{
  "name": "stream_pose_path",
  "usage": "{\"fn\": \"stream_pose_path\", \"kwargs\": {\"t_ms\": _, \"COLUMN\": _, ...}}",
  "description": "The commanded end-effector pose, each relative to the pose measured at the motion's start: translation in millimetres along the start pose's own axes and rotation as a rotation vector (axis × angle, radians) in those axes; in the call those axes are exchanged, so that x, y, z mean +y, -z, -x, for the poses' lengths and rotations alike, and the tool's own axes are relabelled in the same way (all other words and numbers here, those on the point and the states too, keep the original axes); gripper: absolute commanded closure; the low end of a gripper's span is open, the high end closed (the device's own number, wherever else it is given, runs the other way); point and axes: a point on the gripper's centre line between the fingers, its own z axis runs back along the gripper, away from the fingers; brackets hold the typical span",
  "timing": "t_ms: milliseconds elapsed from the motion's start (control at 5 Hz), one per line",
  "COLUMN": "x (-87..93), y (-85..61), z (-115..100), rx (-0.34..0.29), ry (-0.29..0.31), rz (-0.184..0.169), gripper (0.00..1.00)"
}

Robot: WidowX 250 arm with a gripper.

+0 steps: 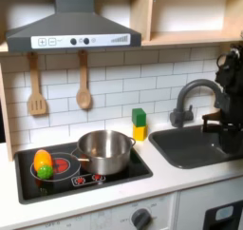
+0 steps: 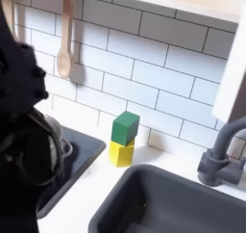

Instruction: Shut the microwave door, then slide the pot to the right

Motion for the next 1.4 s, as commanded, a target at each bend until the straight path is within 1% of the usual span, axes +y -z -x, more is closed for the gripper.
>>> {"fn": "stream_pose_path", "kwargs": {"t_ms": 0, "x": 1.5, "y": -3.3, "z": 2.2, "rx": -0.017, "ry": -0.056, "rz": -0.041, "gripper": 0.0}}
{"fn": "stream_pose_path", "kwargs": {"t_ms": 800, "x": 1.4, "y": -2.8, "z": 1.8, "rx": -0.015, "ry": -0.063, "rz": -0.04, "gripper": 0.0}}
{"fn": "stream_pose_path", "kwargs": {"t_ms": 1000, "x": 0.6, "y": -4.3, "z": 1.9, "rx": -0.038, "ry": -0.087, "rz": -0.041, "gripper": 0.0}}
{"fn": "stream_pose_path", "kwargs": {"t_ms": 1200, "x": -4.8, "y": -4.5, "z": 6.9, "rx": -0.038, "ry": -0.079, "rz": -0.036, "gripper": 0.0}}
